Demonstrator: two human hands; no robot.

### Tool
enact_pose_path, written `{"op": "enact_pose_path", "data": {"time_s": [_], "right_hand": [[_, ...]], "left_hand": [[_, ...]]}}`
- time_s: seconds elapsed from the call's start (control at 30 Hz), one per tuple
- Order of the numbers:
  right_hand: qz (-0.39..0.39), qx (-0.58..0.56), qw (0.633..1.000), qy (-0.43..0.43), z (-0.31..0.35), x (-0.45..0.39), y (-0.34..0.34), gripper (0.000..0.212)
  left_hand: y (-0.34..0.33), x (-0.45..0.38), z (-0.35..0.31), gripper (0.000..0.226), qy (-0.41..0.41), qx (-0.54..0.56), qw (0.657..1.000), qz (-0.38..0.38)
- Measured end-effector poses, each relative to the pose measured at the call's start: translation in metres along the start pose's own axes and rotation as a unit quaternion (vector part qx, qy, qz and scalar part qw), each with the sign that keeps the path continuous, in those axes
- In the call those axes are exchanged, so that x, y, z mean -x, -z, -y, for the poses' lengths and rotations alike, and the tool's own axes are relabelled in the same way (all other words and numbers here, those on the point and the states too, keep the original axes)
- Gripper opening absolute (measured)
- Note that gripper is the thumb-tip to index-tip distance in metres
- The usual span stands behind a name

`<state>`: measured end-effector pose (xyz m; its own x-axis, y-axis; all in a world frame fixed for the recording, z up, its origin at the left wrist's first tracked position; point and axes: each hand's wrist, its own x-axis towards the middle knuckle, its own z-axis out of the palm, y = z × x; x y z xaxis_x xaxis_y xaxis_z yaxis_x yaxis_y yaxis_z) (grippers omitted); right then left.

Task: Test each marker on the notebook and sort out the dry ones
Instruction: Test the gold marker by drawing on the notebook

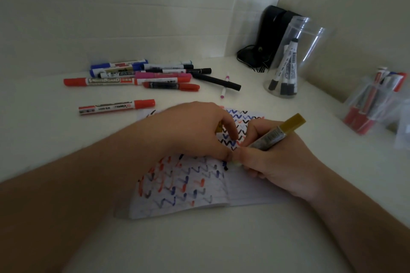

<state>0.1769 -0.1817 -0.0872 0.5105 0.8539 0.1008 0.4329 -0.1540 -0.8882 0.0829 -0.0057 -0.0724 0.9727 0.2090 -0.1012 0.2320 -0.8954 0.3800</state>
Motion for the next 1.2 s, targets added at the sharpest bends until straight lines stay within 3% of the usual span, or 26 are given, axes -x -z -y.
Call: {"op": "enact_pose_path", "data": {"time_s": [0.2,0.4,0.57,0.77,0.9,1.03,1.2], "right_hand": [[0.003,0.036,0.999,0.018,0.0,-0.001,0.0,0.029],[-0.014,-0.117,0.992,-0.035,-0.004,0.0,0.007,0.029],[0.017,-0.081,0.996,-0.015,-0.004,0.002,0.007,0.041],[0.008,-0.051,0.999,0.006,-0.006,0.002,0.007,0.029],[0.022,-0.034,0.999,0.007,-0.005,0.002,0.006,0.033],[-0.009,-0.255,0.966,-0.046,-0.004,-0.004,0.013,0.033],[0.021,-0.425,0.905,-0.001,-0.009,-0.009,0.027,0.021]], "left_hand": [[-0.002,-0.001,0.002,0.041,0.002,0.001,1.0,-0.002],[-0.001,-0.001,0.003,0.04,0.006,0.013,1.0,0.009],[-0.001,0.0,0.004,0.042,0.005,0.017,1.0,0.007],[-0.001,0.002,0.003,0.042,0.003,0.018,1.0,0.002],[0.0,0.003,0.001,0.045,0.011,0.021,1.0,0.009],[0.0,0.007,0.001,0.045,0.041,0.076,0.996,-0.002],[0.004,0.014,0.006,0.023,0.016,0.187,0.981,-0.049]]}}
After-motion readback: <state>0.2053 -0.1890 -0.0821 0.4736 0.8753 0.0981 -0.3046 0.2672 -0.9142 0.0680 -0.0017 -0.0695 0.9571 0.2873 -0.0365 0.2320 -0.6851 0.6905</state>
